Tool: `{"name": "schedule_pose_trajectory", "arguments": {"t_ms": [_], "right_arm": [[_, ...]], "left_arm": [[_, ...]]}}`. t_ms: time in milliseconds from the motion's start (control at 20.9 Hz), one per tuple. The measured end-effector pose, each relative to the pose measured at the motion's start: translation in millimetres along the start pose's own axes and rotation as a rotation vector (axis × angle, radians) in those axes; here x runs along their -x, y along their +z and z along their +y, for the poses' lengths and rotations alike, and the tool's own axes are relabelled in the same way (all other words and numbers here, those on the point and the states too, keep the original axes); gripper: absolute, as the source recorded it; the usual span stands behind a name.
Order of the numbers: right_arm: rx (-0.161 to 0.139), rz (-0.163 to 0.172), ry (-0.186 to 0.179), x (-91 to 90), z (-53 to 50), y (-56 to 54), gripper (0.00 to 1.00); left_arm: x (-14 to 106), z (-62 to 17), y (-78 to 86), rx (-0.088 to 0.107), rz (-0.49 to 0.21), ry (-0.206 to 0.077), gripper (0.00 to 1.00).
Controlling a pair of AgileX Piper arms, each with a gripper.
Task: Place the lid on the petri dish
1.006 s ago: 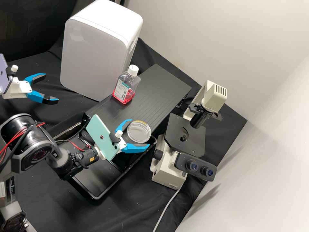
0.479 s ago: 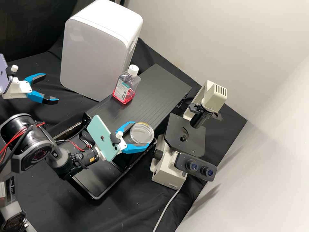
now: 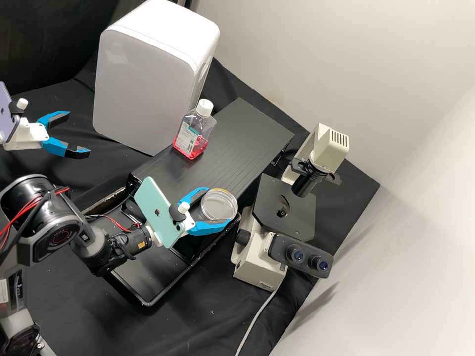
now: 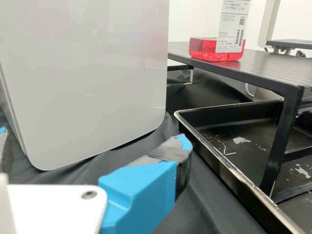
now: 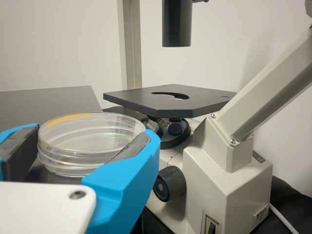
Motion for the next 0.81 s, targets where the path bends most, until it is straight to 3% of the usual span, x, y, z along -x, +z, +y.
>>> {"name": "schedule_pose_trajectory", "arguments": {"t_ms": [383,719,815], "right_arm": [[-0.027,-0.009,0.003,2.9,-1.7,-9.3,0.00],[-0.035,0.021,-0.030,14.2,-6.5,-21.5,0.00],[-0.032,0.045,-0.042,15.5,-7.3,-26.3,0.00]], "left_arm": [[0.0,0.0,0.0,0.000,0.000,0.000,1.00],[0.0,0.0,0.0,0.000,0.000,0.000,1.00],[-0.5,0.5,0.1,0.003,0.003,0.003,1.00]]}}
